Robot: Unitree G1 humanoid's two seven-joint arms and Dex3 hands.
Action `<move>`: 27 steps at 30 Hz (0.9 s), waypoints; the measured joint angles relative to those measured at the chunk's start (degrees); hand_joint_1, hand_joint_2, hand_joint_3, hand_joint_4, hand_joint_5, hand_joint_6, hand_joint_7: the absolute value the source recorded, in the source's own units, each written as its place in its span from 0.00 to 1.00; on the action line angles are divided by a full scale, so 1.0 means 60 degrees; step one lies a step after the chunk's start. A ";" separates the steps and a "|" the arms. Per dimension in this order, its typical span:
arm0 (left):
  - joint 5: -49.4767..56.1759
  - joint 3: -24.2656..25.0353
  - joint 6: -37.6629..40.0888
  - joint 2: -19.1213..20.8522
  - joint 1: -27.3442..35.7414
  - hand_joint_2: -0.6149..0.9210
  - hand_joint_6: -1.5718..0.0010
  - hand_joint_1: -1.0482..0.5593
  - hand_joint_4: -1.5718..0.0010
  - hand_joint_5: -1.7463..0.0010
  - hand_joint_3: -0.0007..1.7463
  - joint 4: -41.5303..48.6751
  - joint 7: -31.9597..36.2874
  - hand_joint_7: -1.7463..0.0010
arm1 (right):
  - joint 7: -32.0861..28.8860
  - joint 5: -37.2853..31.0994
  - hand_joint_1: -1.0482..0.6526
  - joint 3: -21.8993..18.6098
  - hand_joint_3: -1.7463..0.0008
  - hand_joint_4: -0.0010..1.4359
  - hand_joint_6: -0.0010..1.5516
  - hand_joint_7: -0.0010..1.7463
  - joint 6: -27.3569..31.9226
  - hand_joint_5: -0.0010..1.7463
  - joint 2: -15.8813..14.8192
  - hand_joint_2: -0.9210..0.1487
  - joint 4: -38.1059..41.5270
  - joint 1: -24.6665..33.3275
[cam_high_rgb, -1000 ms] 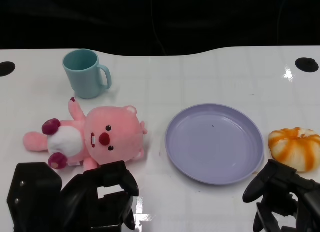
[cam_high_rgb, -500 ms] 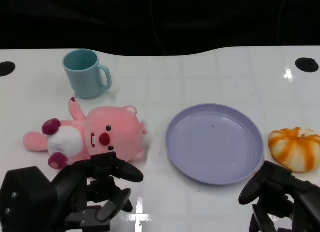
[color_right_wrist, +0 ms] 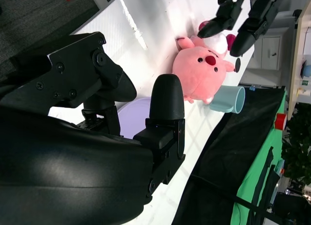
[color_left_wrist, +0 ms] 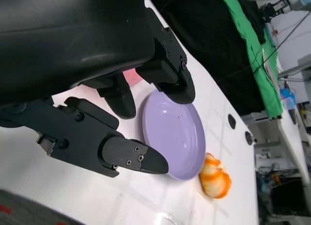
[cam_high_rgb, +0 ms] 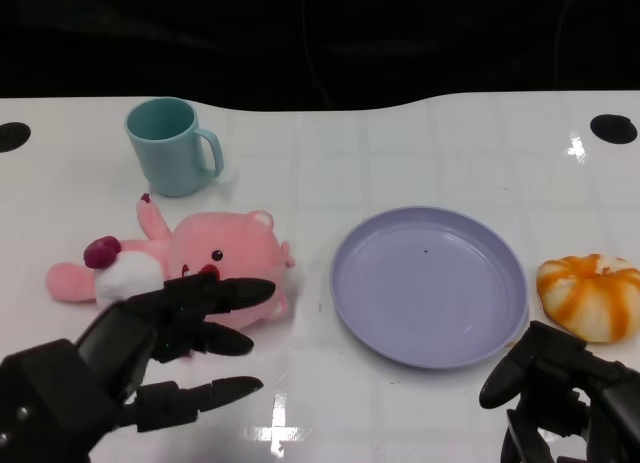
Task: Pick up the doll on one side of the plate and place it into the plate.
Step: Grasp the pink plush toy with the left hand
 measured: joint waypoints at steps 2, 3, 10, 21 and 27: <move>0.0417 0.0019 -0.0093 0.0168 -0.0041 1.00 0.71 0.33 0.85 0.59 0.02 -0.0140 0.0007 0.95 | -0.0003 0.0001 0.61 -0.0002 0.33 0.40 0.28 0.94 0.0004 1.00 -0.0001 0.27 0.0000 -0.0031; 0.0624 0.0019 -0.0096 0.0278 -0.0071 1.00 0.72 0.32 0.86 0.59 0.02 -0.0187 0.0008 0.95 | -0.0003 0.0002 0.61 -0.0003 0.33 0.40 0.28 0.93 0.0004 1.00 -0.0001 0.27 0.0000 -0.0059; 0.2295 0.0017 -0.0203 0.1045 -0.0727 1.00 0.77 0.27 0.96 0.55 0.01 -0.0294 0.0069 0.99 | 0.0008 0.0022 0.61 -0.0038 0.33 0.40 0.28 0.93 -0.0009 1.00 -0.0012 0.27 0.0013 -0.0111; 0.5621 -0.0325 -0.0524 0.1554 -0.1645 0.99 0.80 0.26 0.94 0.69 0.00 0.0086 0.0634 1.00 | 0.0012 0.0016 0.61 -0.0047 0.35 0.40 0.28 0.92 -0.0015 1.00 -0.0036 0.26 0.0021 -0.0113; 0.6920 -0.0732 -0.0241 0.1670 -0.2371 0.99 0.82 0.25 0.92 0.72 0.00 0.0675 0.0611 1.00 | 0.0015 0.0019 0.61 -0.0059 0.36 0.39 0.29 0.91 -0.0008 1.00 -0.0045 0.25 0.0019 -0.0122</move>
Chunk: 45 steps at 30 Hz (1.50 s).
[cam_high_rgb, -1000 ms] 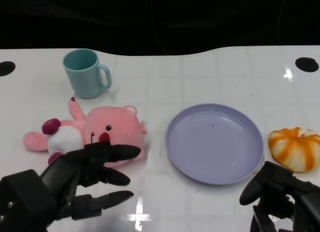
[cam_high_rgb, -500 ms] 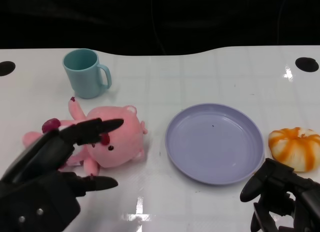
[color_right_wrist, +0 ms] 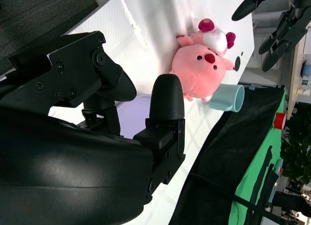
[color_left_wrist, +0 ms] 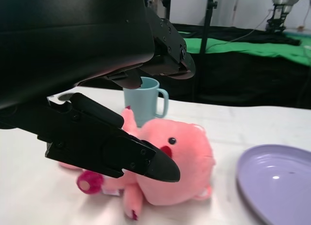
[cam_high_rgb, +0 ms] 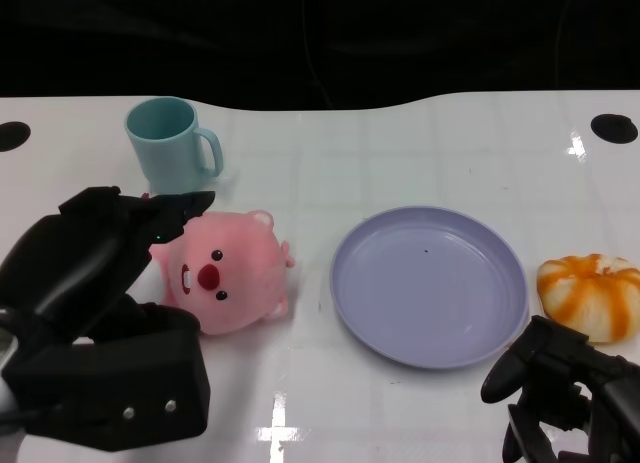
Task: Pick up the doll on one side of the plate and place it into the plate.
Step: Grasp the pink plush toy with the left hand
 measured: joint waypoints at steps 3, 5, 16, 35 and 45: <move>0.0529 -0.0262 0.0195 0.0055 -0.0339 1.00 0.83 0.24 0.91 0.74 0.00 0.0404 -0.0064 1.00 | 0.0020 0.0015 0.61 -0.0029 0.36 0.39 0.29 0.91 -0.0006 1.00 0.0000 0.25 0.0033 -0.0011; 0.0783 -0.0434 0.0254 0.0086 -0.0586 0.99 0.84 0.23 0.91 0.75 0.00 0.0763 -0.0062 1.00 | 0.0034 0.0016 0.61 -0.0068 0.37 0.39 0.29 0.91 -0.0017 1.00 -0.0002 0.25 0.0083 -0.0022; 0.1745 -0.1556 0.0461 -0.0047 -0.2200 0.99 0.84 0.22 0.94 0.77 0.00 0.3475 0.0120 1.00 | 0.0106 0.0009 0.61 -0.0225 0.37 0.40 0.30 0.90 -0.0039 1.00 -0.0008 0.25 0.0208 -0.0050; 0.1850 -0.3090 0.0529 -0.0995 -0.4663 0.98 0.86 0.24 0.90 0.86 0.00 0.8578 0.0802 0.99 | 0.0111 0.0018 0.61 -0.0155 0.38 0.39 0.29 0.90 -0.0055 1.00 0.0018 0.24 0.0177 0.0064; 0.1550 -0.3707 -0.0194 -0.1626 -0.5889 0.98 0.78 0.25 0.82 0.90 0.00 1.1728 0.1918 0.98 | 0.0098 -0.0018 0.59 -0.0135 0.39 0.39 0.30 0.89 -0.0052 1.00 0.0011 0.24 0.0107 0.0218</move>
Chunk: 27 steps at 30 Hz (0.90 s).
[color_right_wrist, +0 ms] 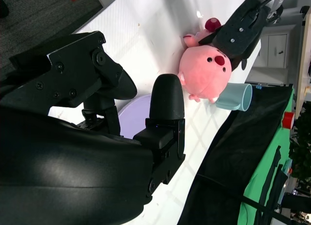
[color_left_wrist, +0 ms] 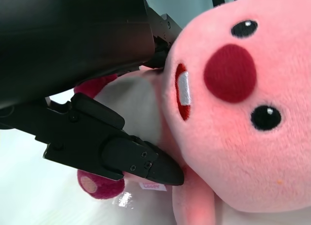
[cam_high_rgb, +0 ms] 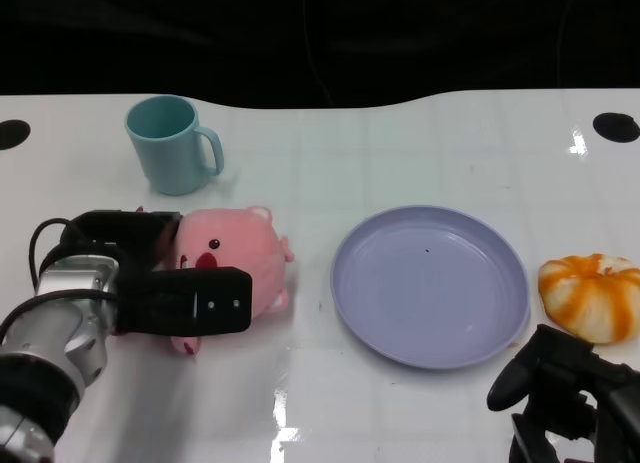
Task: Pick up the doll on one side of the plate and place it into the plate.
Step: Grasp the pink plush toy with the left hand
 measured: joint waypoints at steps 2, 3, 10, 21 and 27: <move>-0.0121 -0.0065 -0.0088 -0.0135 -0.0246 0.98 0.76 0.27 0.80 0.92 0.00 0.0623 0.0145 0.99 | -0.0007 -0.0002 0.59 0.0004 0.39 0.39 0.30 0.89 0.0002 1.00 0.0002 0.24 -0.0074 0.0015; -0.0166 -0.0104 -0.0125 -0.0192 -0.0363 0.98 0.75 0.29 0.79 0.93 0.00 0.0882 0.0168 0.99 | -0.0008 0.0000 0.59 0.0002 0.39 0.39 0.30 0.89 0.0002 1.00 0.0002 0.24 -0.0109 0.0024; -0.0588 -0.0221 -0.0571 -0.0412 -0.0724 1.00 0.44 0.46 0.51 0.79 0.04 0.1930 0.0379 0.95 | 0.0008 0.0021 0.58 -0.0005 0.40 0.40 0.31 0.89 0.0001 1.00 0.0003 0.25 -0.0121 0.0043; -0.0987 -0.0216 -0.1594 -0.0192 -0.0411 1.00 0.53 0.50 0.57 0.02 0.23 0.1945 0.1641 0.38 | 0.0008 0.0019 0.57 0.0001 0.41 0.39 0.31 0.88 -0.0014 1.00 0.0003 0.23 -0.0153 0.0163; -0.1432 0.0155 -0.2328 -0.0076 0.0037 0.98 0.61 0.53 0.49 0.00 0.22 0.1862 0.2849 0.01 | 0.0005 0.0020 0.58 0.0022 0.41 0.39 0.31 0.88 -0.0033 1.00 0.0005 0.23 -0.0141 0.0147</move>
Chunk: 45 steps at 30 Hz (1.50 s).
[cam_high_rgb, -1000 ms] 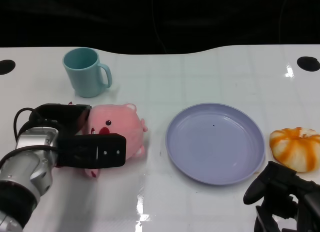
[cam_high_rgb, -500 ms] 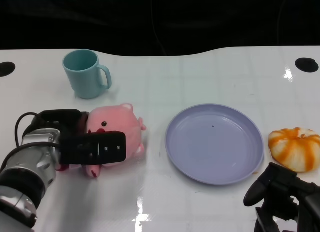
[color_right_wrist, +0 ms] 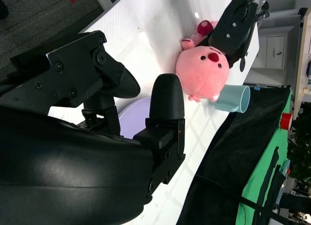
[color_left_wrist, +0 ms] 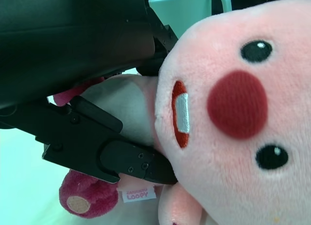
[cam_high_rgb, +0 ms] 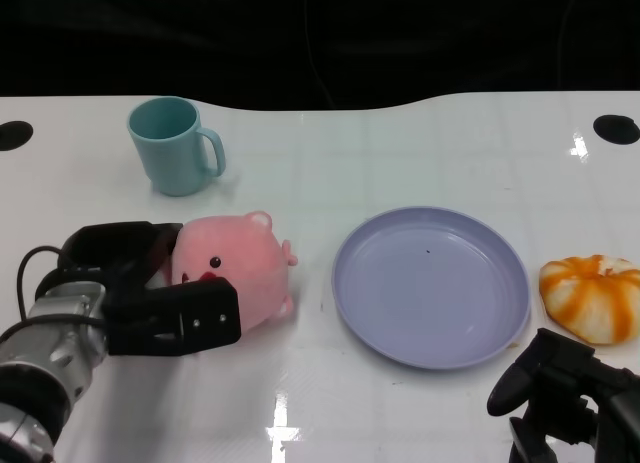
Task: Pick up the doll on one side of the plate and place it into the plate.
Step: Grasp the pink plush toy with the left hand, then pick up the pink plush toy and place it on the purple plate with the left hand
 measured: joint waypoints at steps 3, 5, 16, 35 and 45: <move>-0.0231 0.0148 -0.0232 0.0030 0.0085 0.97 0.59 0.54 0.47 0.00 0.22 -0.0046 0.0164 0.00 | -0.0001 0.0002 0.58 0.0017 0.41 0.40 0.31 0.88 0.0000 1.00 0.0005 0.23 0.0040 -0.0054; -0.0284 0.0183 -0.0338 0.0032 0.0116 0.97 0.59 0.54 0.47 0.00 0.22 -0.0071 0.0211 0.00 | -0.0002 0.0001 0.58 0.0025 0.40 0.40 0.31 0.88 0.0000 1.00 0.0007 0.24 0.0053 -0.0096; -0.0992 0.0854 -0.0634 0.0320 0.0540 0.79 0.54 0.54 0.44 0.00 0.57 -0.1890 -0.0397 0.00 | -0.0123 -0.0016 0.58 0.0139 0.39 0.40 0.31 0.88 0.0002 1.00 0.0067 0.24 0.0258 -0.0213; -0.1086 0.1008 0.1620 -0.1040 0.0611 0.75 0.53 0.53 0.41 0.00 0.59 -0.5507 -0.1899 0.00 | -0.0028 0.0013 0.60 0.0108 0.38 0.40 0.31 0.88 -0.0146 1.00 0.0023 0.25 0.0303 -0.0143; -0.1019 0.0563 0.2104 -0.2203 -0.0488 0.74 0.54 0.53 0.42 0.00 0.63 -0.4774 -0.2242 0.00 | 0.0049 -0.0050 0.59 0.0156 0.39 0.40 0.31 0.88 -0.0325 1.00 -0.0036 0.25 0.0362 -0.0065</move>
